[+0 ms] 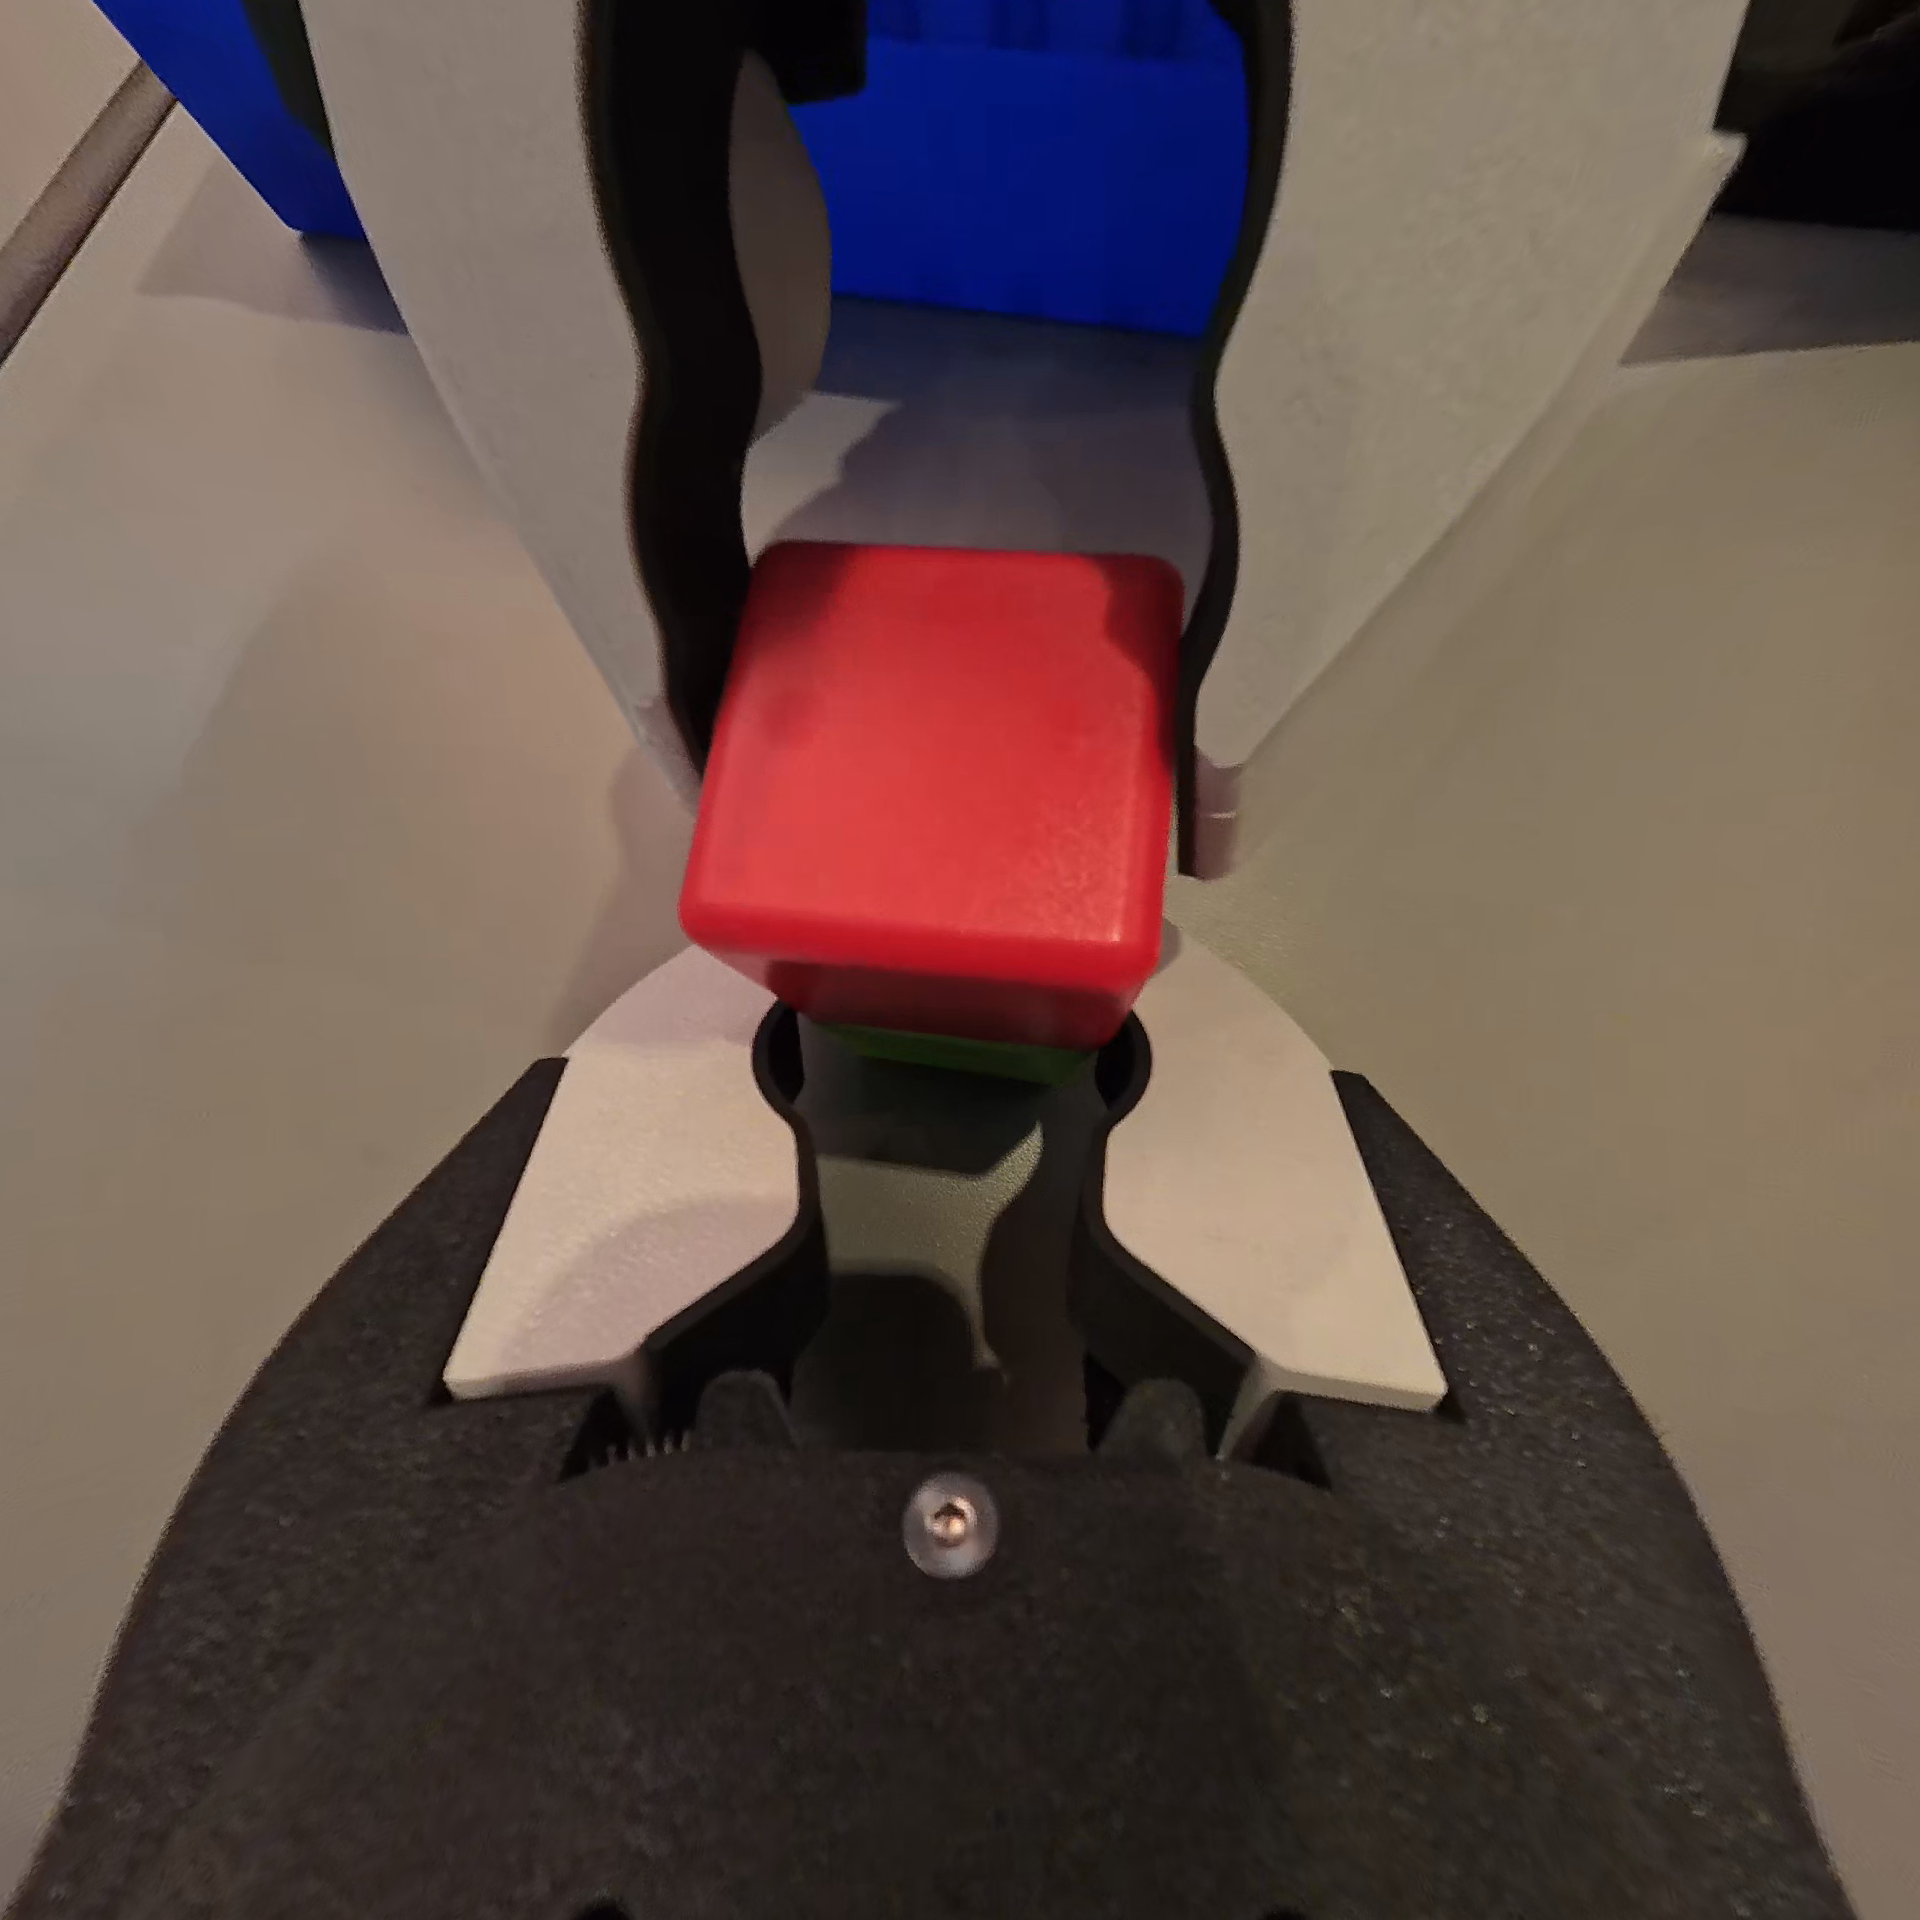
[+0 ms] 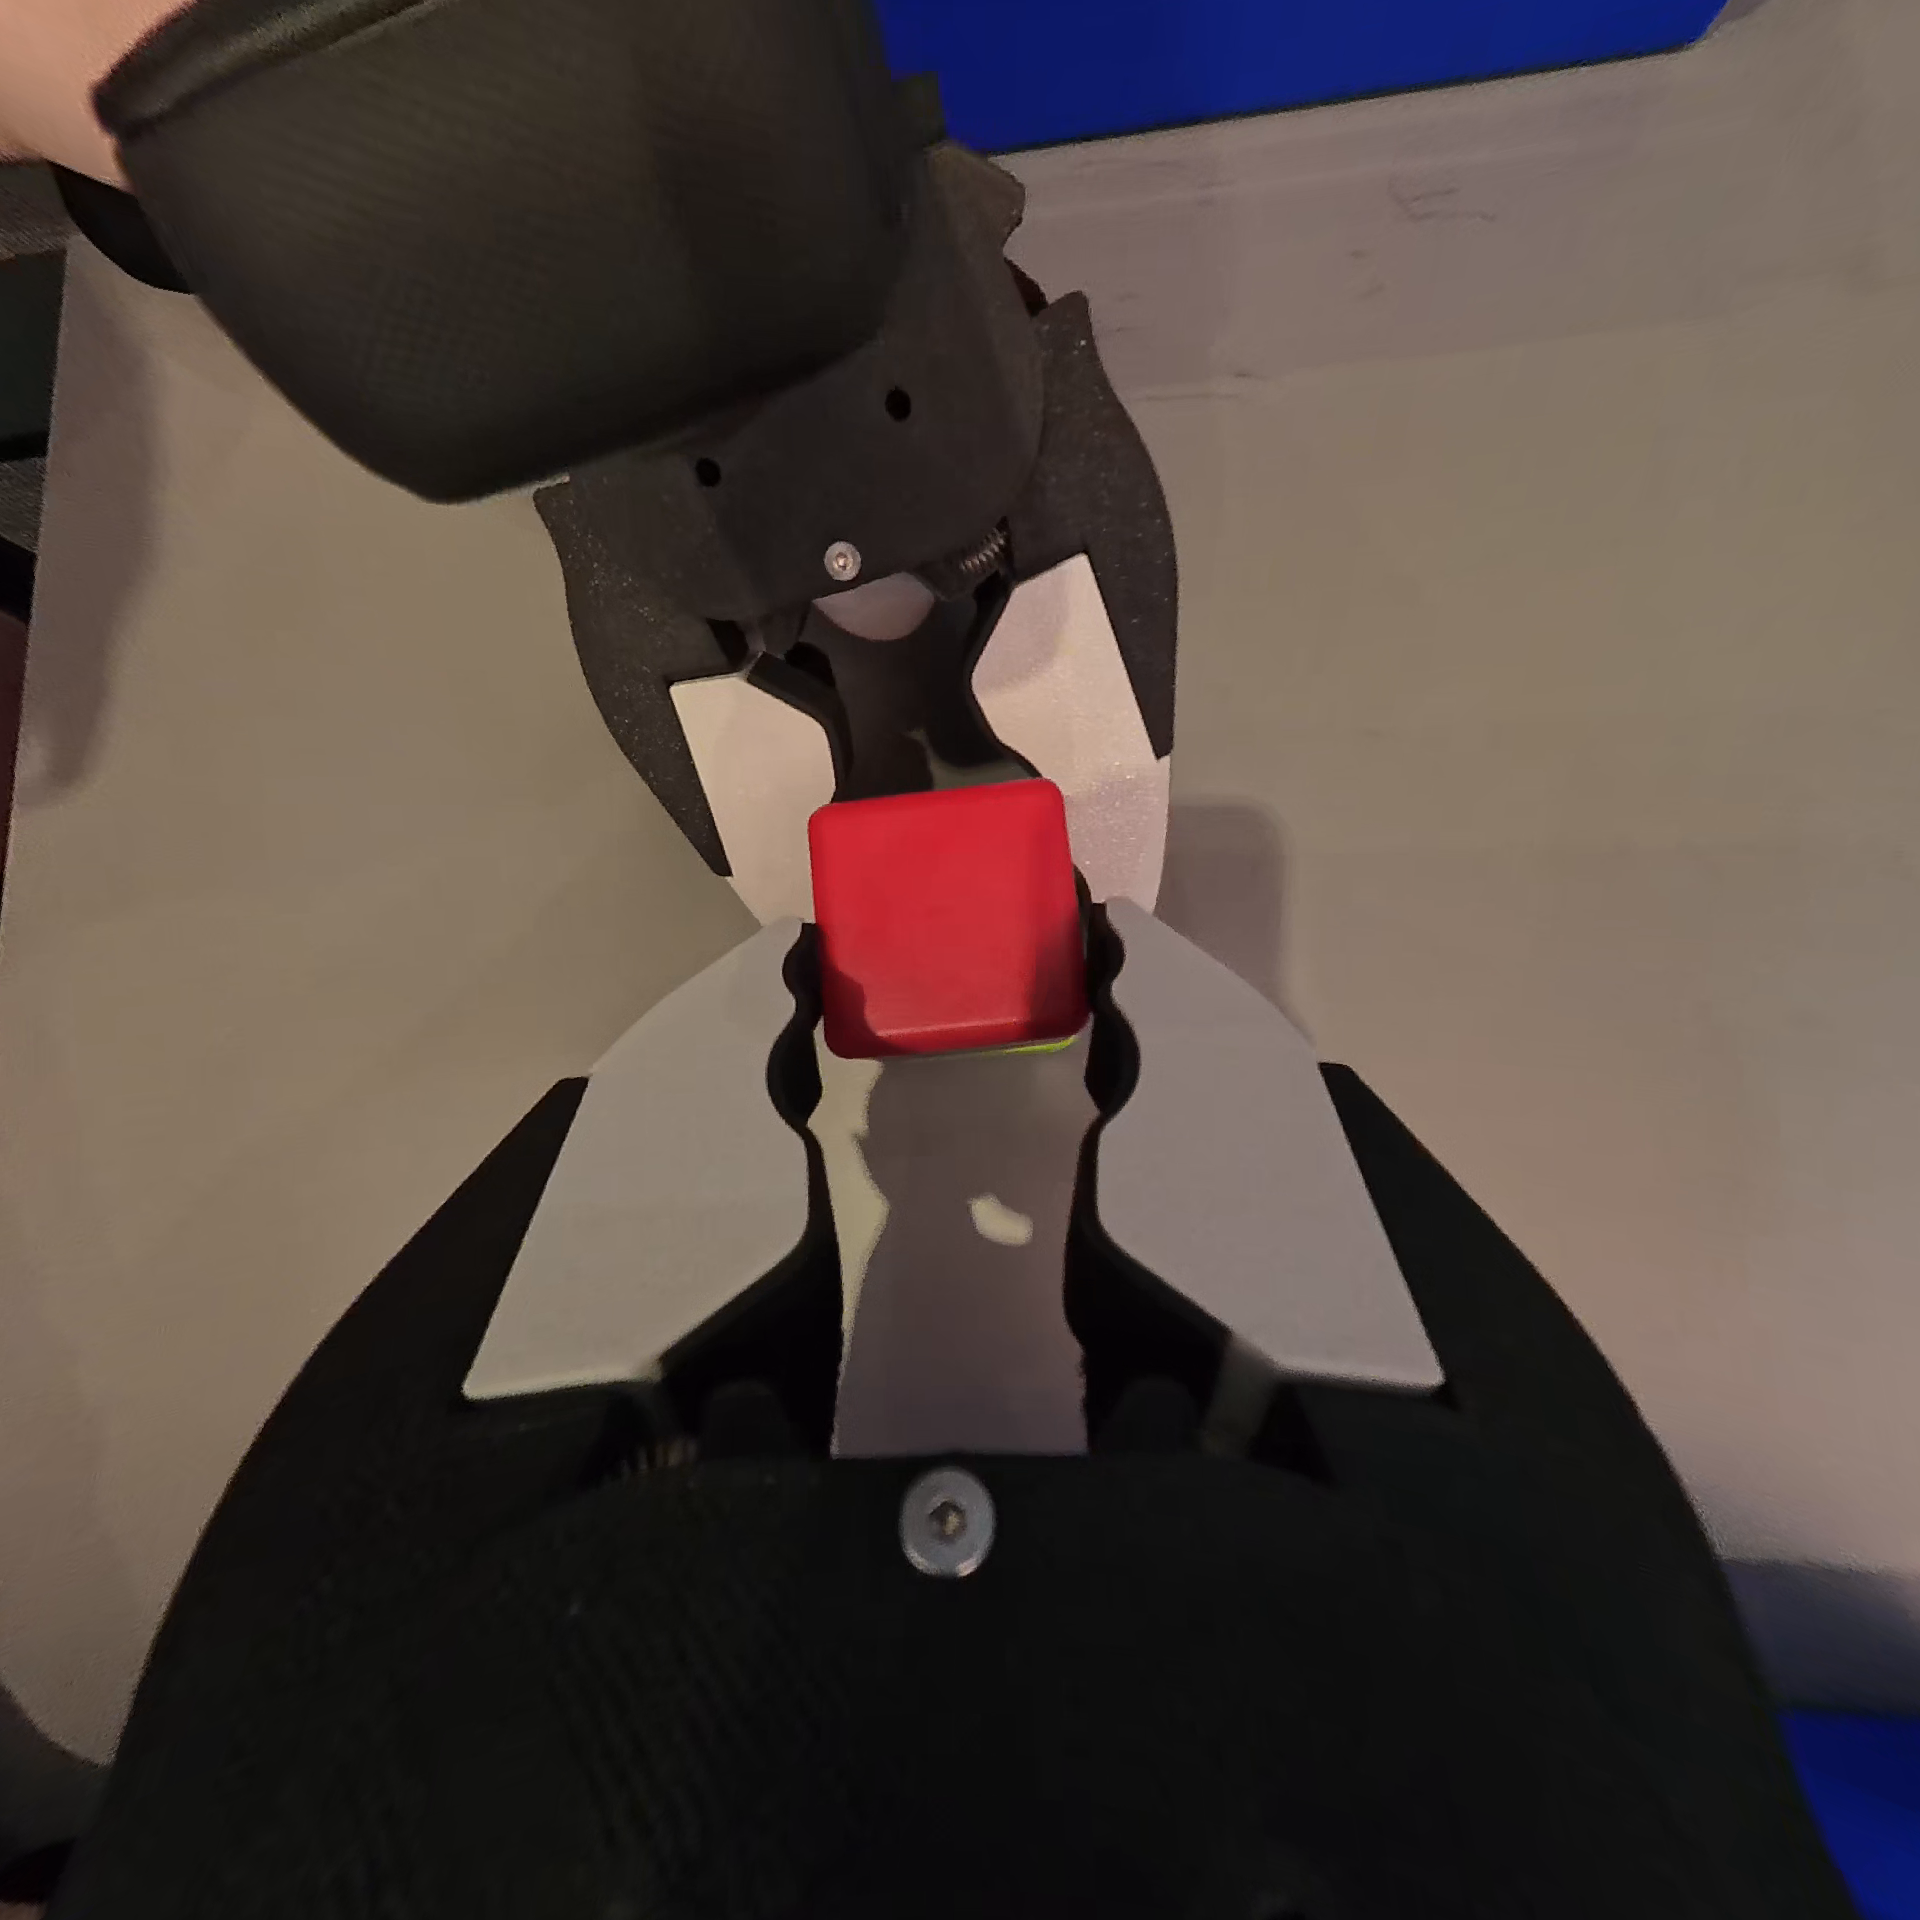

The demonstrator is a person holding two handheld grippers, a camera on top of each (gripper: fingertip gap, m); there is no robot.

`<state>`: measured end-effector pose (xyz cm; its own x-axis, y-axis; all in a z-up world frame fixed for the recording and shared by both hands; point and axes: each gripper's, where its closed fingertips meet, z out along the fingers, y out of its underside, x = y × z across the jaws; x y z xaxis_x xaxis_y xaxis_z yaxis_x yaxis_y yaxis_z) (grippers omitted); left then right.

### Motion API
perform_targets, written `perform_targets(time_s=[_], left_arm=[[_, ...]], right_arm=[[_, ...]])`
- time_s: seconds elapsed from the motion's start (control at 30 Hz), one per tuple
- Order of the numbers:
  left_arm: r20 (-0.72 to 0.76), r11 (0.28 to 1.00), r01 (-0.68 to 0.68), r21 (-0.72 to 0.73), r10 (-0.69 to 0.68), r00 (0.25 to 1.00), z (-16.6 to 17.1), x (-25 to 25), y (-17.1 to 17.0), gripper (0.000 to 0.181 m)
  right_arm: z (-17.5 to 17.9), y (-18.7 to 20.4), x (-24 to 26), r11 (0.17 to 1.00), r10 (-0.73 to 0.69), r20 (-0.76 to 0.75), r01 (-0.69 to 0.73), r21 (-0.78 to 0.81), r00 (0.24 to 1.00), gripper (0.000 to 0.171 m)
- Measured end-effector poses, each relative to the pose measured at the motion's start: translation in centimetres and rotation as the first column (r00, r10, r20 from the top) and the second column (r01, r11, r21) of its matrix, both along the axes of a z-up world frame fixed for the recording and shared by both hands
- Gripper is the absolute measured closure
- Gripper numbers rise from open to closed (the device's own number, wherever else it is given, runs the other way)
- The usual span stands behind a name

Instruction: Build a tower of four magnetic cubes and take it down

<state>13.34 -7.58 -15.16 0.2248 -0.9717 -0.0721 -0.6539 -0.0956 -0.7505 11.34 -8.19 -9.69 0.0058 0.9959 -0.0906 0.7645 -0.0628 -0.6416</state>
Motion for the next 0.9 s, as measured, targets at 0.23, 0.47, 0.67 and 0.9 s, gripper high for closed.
perform_targets(time_s=[0.23,0.47,0.67,0.9], left_arm=[[-0.022,0.999,0.012,0.031,-0.011,1.0,-0.1,-0.1,0.0,0.128],[-0.018,1.0,0.012,0.029,-0.011,1.0,0.1,0.0,-0.1,0.129],[-0.024,1.0,0.005,0.007,-0.005,1.0,-0.1,-0.1,-0.1,0.13],[-0.019,1.0,0.009,0.009,-0.009,1.0,-0.1,-0.1,-0.1,0.13]], right_arm=[[0.2,-0.2,0.0,0.998,-0.016,-0.014,0.016,-0.059,1.0,0.122],[0.7,-0.2,0.0,0.998,-0.006,-0.038,0.004,-0.059,0.999,0.122],[3.0,-0.1,0.6,0.999,-0.012,-0.112,0.007,-0.046,0.994,0.122],[8.6,0.3,3.9,0.998,-0.031,-0.238,0.044,0.053,0.971,0.121]])
